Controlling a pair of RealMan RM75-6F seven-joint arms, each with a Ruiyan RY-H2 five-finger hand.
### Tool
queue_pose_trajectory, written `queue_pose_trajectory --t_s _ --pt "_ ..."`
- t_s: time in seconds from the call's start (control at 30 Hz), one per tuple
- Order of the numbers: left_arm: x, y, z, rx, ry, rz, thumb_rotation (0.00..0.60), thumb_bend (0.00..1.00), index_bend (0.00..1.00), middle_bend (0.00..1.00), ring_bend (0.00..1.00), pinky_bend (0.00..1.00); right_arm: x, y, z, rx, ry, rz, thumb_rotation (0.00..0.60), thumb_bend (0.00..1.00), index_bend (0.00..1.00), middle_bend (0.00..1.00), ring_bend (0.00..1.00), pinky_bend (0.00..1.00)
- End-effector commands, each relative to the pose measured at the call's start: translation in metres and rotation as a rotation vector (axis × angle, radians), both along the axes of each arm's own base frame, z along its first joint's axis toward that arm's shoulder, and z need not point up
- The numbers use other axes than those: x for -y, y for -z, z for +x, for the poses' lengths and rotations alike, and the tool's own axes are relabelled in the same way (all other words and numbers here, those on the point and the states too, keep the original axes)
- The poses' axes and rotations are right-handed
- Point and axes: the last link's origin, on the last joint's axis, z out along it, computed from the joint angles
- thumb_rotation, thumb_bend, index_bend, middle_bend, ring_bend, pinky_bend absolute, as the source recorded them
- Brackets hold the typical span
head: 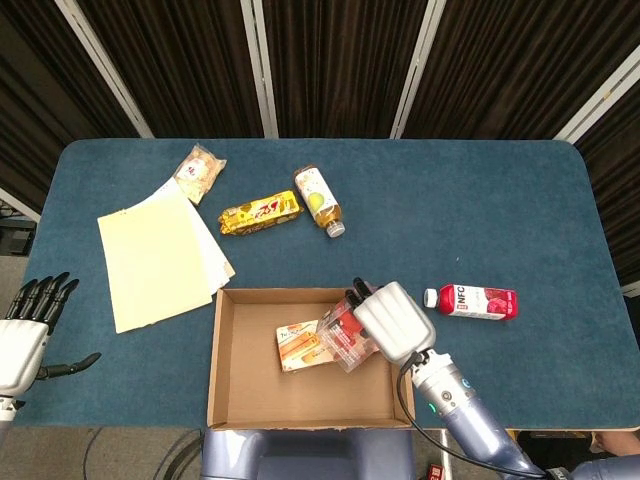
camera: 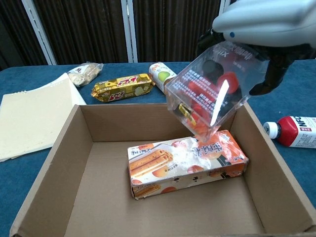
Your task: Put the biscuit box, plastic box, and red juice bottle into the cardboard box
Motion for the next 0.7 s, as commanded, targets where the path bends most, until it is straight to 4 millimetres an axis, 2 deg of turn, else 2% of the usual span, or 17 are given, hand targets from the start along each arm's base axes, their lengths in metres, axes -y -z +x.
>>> queue_pose_trajectory --t_s 0.03,0.1,0.17,0.2,0.27,0.4,0.7 --pt "0.001 0.000 0.000 0.001 0.001 0.000 0.419 0.02 0.00 0.00 0.00 0.00 -0.006 0.014 0.002 -0.015 0.017 0.024 0.600 0.30 0.46 0.47 0.56 0.82" --pt "0.001 0.000 0.000 0.003 0.002 -0.002 0.423 0.02 0.00 0.00 0.00 0.00 -0.009 0.022 -0.001 -0.022 0.054 0.041 0.600 0.18 0.17 0.28 0.37 0.69" --pt "0.001 0.000 0.000 0.006 0.003 -0.006 0.424 0.02 0.00 0.00 0.00 0.00 -0.012 0.028 -0.004 -0.020 0.088 0.062 0.600 0.06 0.02 0.09 0.20 0.56" --pt "0.001 0.000 0.000 0.007 0.005 -0.009 0.423 0.02 0.00 0.00 0.00 0.00 -0.013 0.030 -0.005 -0.020 0.103 0.064 0.600 0.01 0.00 0.02 0.11 0.49" --pt "0.001 0.000 0.000 0.009 0.007 -0.011 0.421 0.02 0.00 0.00 0.00 0.00 -0.014 0.033 -0.007 -0.034 0.119 0.070 0.600 0.00 0.00 0.00 0.02 0.39" --pt "0.001 -0.001 0.000 0.014 0.007 -0.008 0.421 0.02 0.00 0.00 0.00 0.00 -0.014 0.033 0.000 -0.030 0.099 0.045 0.600 0.00 0.00 0.00 0.00 0.24" --pt "0.000 -0.002 -0.002 0.012 -0.003 -0.007 0.422 0.02 0.00 0.00 0.00 0.00 -0.006 0.023 0.000 -0.046 0.107 -0.035 0.600 0.00 0.00 0.00 0.00 0.17"
